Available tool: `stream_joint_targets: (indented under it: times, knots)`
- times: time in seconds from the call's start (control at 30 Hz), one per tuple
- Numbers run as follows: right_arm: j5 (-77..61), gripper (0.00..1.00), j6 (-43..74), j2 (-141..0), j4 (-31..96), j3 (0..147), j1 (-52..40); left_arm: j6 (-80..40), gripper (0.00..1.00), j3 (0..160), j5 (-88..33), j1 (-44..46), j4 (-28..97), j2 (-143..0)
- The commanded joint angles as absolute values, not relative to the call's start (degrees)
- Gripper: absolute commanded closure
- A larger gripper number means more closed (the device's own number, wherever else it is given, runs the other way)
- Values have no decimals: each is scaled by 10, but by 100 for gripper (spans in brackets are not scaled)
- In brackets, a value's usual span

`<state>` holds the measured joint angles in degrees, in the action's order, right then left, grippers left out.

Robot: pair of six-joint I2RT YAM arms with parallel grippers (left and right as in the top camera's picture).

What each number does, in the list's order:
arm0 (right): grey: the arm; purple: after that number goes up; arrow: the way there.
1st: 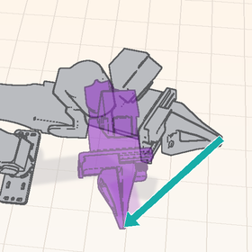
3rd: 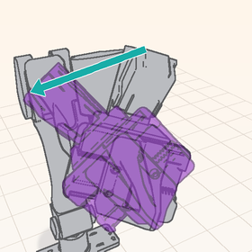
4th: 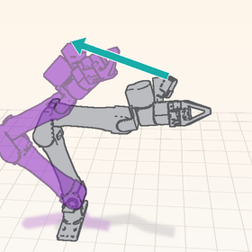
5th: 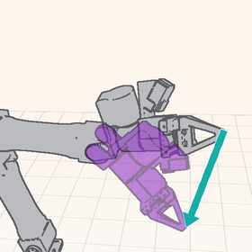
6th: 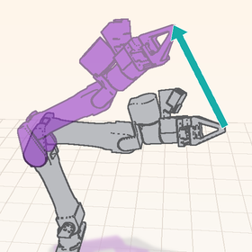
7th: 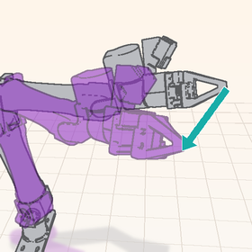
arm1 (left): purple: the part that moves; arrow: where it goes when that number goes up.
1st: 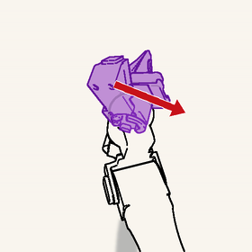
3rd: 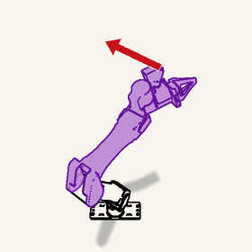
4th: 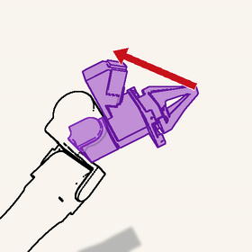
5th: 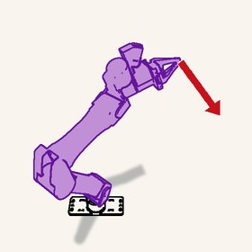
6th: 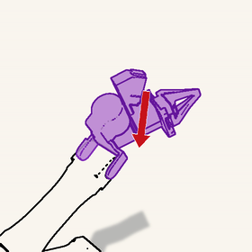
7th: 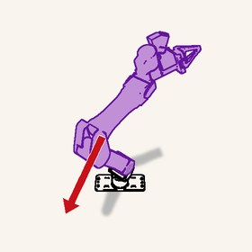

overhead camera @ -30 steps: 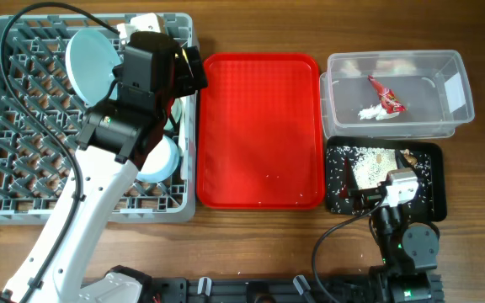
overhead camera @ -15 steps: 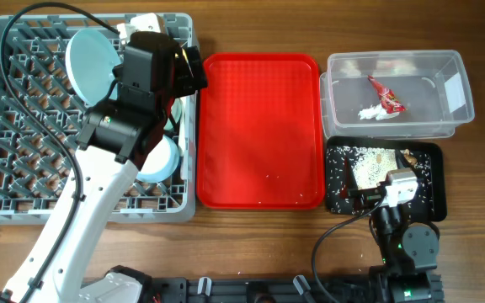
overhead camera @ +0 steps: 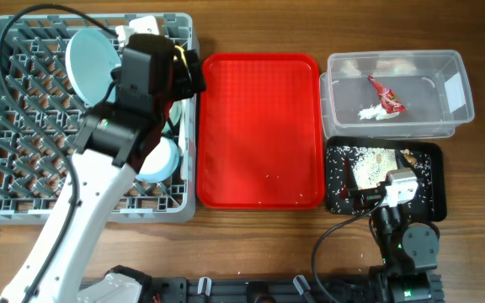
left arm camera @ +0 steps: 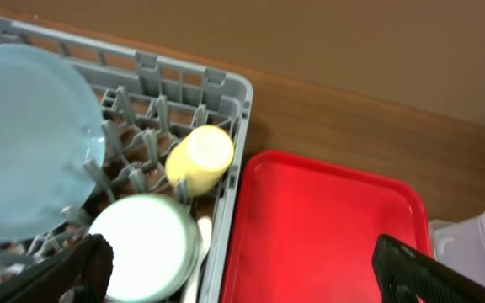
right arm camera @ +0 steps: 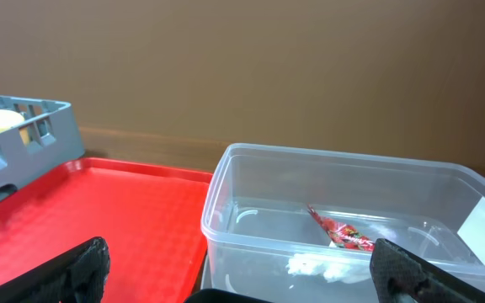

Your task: Sort waste into correct bins and load items into the dishwasher rack

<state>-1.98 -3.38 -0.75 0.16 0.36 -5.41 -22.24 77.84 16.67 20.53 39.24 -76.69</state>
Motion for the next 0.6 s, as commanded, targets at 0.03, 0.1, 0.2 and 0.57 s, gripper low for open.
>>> stream_joint_targets:
  times: [0.03, 0.1, 0.2, 0.57]
  knots:
    - [-31, 0, -45, -2, -1, 3, -50, -229, 0, 778, 177, 183, 437, -658]
    - [-31, 0, -45, -2, -1, 3, -50, -230, 0, 777, 152, 150, 458, -609]
    - [-31, 0, -45, -2, -1, 3, -50, -230, 0, 733, 58, 77, 489, -517]
    - [-31, 0, -45, -3, -1, 3, -50, -296, 0, 314, -58, -52, 265, -137]
